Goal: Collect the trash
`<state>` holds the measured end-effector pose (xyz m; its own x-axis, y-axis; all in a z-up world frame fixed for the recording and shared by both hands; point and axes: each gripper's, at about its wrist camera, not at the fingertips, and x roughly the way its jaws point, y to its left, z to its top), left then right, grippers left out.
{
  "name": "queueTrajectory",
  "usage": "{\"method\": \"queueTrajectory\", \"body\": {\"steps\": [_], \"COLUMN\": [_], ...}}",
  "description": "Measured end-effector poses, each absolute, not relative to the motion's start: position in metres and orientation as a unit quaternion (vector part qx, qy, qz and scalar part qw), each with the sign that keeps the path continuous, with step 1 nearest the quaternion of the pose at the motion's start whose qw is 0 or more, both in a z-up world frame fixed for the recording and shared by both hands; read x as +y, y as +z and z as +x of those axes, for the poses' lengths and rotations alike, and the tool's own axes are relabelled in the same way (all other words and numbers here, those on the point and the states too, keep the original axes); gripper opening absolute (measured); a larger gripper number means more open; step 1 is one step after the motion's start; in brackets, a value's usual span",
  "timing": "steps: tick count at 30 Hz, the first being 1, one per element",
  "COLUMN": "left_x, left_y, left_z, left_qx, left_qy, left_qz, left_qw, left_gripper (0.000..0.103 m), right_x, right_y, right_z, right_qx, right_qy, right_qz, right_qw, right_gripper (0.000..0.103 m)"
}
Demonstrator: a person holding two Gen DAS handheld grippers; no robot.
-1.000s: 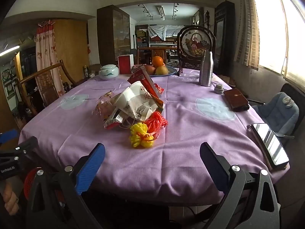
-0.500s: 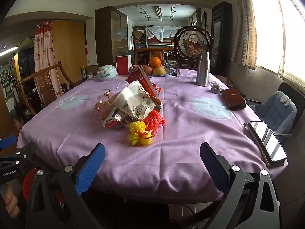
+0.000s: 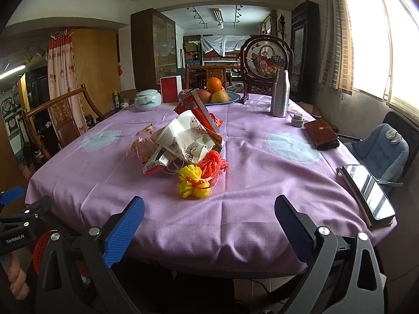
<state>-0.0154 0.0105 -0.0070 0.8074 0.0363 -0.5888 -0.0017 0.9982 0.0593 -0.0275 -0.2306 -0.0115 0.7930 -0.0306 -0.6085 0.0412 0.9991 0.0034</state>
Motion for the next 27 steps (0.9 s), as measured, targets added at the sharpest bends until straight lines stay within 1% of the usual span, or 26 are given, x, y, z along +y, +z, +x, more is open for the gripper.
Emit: {"method": "queueTrajectory", "body": {"steps": [27], "left_x": [0.0119], "left_y": [-0.0088], "left_z": [-0.0148], "left_qx": [0.314], "left_qy": [0.011], "left_qz": [0.024], "left_qw": [0.949], "left_gripper": [0.097], "right_x": [-0.2315], "right_y": [-0.0141], "right_z": [-0.0275], "right_qx": [0.325], "right_qy": [-0.015], "right_qz": [0.017], "right_qw": [0.945], "right_gripper": [0.097]}}
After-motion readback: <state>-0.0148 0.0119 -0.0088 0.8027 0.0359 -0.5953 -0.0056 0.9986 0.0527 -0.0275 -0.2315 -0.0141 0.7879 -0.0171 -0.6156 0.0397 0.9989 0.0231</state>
